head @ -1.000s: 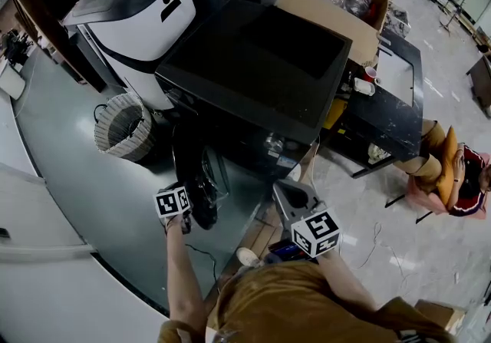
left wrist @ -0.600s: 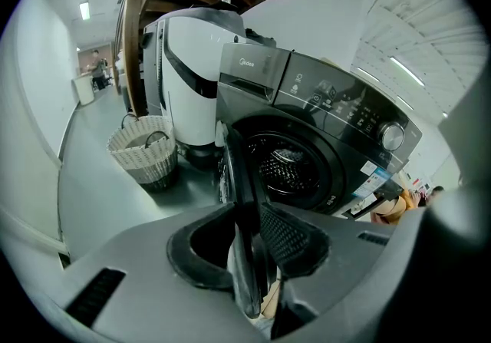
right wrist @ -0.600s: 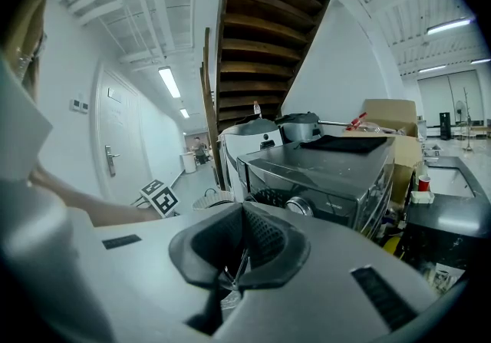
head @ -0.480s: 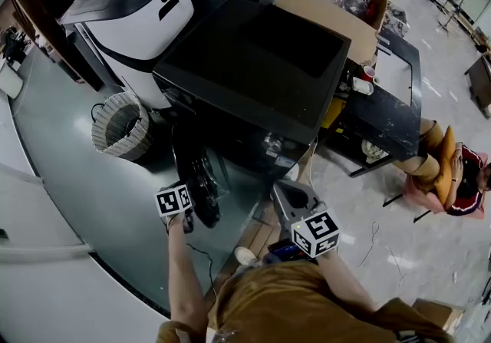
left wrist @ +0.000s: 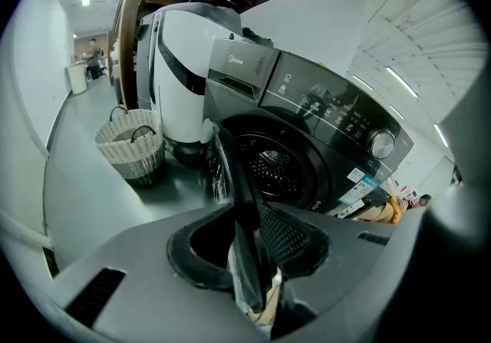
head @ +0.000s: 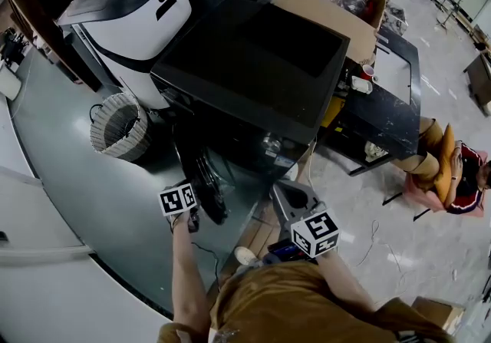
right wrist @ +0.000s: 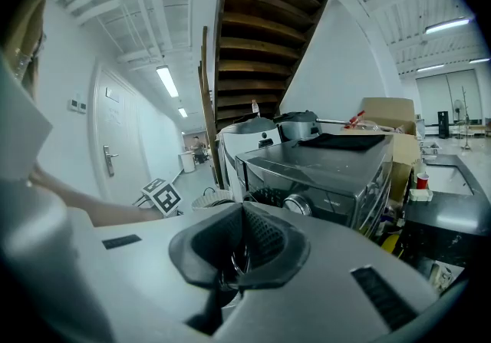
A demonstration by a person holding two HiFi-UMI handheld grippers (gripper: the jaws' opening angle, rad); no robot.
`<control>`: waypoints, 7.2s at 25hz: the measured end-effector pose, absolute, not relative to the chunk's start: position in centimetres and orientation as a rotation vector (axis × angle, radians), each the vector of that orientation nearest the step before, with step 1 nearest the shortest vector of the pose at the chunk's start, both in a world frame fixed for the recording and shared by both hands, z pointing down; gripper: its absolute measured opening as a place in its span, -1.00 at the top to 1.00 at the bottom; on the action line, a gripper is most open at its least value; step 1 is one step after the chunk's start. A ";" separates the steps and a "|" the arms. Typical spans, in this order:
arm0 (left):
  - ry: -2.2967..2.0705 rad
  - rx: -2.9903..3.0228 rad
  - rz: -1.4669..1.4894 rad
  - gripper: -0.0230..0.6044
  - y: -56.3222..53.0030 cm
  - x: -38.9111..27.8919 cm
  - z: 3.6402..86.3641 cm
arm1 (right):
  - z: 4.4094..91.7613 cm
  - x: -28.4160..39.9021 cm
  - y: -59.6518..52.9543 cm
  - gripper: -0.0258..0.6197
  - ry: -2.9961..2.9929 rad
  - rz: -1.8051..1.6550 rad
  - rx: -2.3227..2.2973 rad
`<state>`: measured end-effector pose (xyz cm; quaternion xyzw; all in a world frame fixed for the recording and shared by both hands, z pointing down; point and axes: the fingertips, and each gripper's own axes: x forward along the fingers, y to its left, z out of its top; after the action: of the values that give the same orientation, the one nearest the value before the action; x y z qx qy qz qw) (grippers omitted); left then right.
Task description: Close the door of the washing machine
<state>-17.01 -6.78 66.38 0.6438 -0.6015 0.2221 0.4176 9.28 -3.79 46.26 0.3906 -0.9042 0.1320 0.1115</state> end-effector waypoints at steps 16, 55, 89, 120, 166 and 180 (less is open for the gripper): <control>-1.460 1.634 0.495 0.56 -8.1 -14.5 66.2 | 46.4 9.4 -4.1 0.89 -2.647 0.390 1.152; -1.343 1.701 0.368 0.56 -13.2 -8.4 66.1 | 47.4 12.9 -5.8 0.89 -2.569 0.409 1.245; -1.277 1.726 0.297 0.53 -17.3 -5.3 66.0 | 47.5 15.2 -9.2 0.89 -2.543 0.446 1.323; -1.305 1.750 0.311 0.46 -19.4 -3.8 66.2 | 46.9 15.8 -9.4 0.89 -2.551 0.411 1.330; -1.785 2.246 -0.031 0.85 -0.5 -8.5 41.3 | 40.9 7.8 -0.7 0.89 -2.638 0.053 1.299; -1.724 2.269 -0.006 0.85 -1.4 -6.9 42.2 | 41.7 8.2 -1.2 0.89 -2.632 0.087 1.295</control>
<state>-6.93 -1.40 42.18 0.7877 -0.5986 -0.0019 0.1455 8.18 -1.21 41.67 0.4388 -0.8922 0.0294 0.1032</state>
